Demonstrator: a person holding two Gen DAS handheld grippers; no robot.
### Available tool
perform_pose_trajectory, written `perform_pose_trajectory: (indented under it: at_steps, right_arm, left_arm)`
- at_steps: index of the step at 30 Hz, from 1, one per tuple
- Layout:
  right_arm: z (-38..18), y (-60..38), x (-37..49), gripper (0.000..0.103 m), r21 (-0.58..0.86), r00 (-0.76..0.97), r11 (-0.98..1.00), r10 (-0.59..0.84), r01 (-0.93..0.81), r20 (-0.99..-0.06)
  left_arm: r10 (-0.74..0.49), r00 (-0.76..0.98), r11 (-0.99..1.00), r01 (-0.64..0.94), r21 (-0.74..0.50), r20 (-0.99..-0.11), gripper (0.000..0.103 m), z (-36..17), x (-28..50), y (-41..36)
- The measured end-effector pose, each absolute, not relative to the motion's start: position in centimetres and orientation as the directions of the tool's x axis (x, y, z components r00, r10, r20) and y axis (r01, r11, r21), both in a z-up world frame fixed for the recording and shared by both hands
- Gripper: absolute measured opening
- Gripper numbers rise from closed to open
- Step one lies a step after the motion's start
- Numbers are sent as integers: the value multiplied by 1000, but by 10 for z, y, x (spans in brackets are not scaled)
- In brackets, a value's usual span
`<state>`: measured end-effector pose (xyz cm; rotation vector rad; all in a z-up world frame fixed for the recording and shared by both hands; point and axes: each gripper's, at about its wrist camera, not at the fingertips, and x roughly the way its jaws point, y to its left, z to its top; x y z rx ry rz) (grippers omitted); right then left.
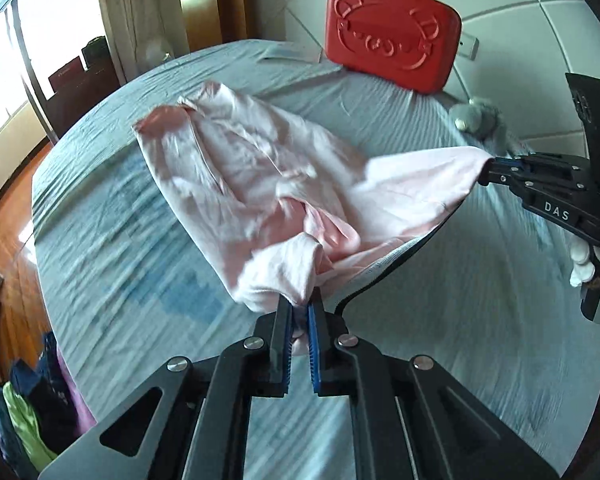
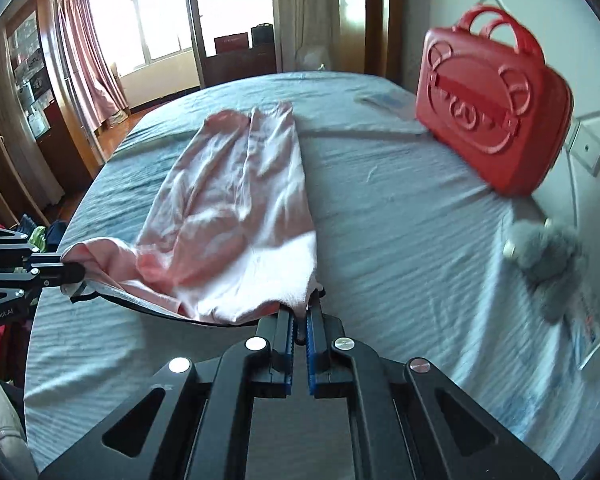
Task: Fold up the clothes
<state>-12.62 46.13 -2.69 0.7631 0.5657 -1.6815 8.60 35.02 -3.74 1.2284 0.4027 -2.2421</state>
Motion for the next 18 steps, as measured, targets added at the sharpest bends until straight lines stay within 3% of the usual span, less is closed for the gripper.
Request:
perform_pose_trajectory:
  at_steps: [7, 18]
  right_arm:
    - [12, 386, -125, 4, -24, -229, -300, -672, 953, -705]
    - [16, 176, -175, 4, -45, -294, -388, -614, 921, -733]
  left_arm:
    - [-288, -503, -836, 547, -42, -815, 6, -24, 60, 257]
    - [-173, -525, -884, 456, -104, -833, 6, -40, 11, 21]
